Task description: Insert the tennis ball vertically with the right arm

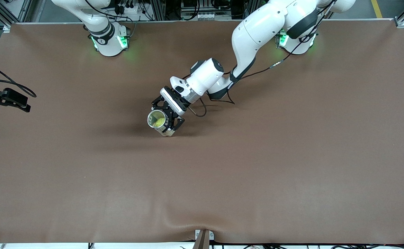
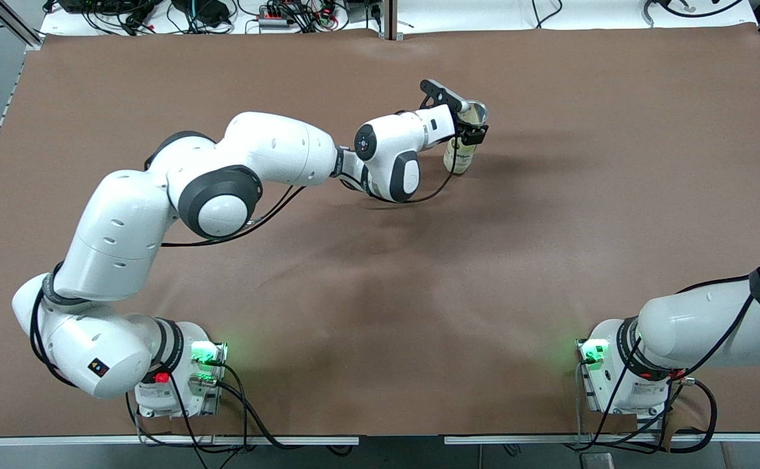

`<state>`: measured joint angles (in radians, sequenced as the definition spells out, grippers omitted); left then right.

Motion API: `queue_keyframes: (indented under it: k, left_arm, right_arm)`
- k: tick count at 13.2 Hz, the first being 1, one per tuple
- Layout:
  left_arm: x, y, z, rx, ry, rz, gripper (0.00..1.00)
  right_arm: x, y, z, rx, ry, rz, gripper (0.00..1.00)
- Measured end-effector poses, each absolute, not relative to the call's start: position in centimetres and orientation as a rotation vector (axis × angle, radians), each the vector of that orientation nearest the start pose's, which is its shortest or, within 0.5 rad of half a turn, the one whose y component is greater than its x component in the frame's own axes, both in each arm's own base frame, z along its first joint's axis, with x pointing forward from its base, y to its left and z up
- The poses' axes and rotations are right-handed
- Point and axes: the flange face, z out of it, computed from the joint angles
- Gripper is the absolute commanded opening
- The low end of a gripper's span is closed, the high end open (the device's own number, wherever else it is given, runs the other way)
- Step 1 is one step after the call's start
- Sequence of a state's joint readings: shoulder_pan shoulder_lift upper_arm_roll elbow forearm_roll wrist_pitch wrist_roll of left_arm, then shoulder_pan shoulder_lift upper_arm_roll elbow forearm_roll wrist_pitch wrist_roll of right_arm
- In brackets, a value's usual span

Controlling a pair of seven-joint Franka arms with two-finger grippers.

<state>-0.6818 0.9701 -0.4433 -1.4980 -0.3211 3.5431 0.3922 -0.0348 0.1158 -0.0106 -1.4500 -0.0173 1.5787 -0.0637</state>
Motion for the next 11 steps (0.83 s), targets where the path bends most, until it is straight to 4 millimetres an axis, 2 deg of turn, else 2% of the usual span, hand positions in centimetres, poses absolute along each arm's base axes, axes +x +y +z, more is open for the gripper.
queue_keyframes:
  k: [11]
  left_arm:
    - [43.2,-57.9,23.2,2.161,-0.876,1.064,1.0]
  right_arm:
    - [59.1,-2.8,61.6,-3.161,-0.029,-0.019,1.0]
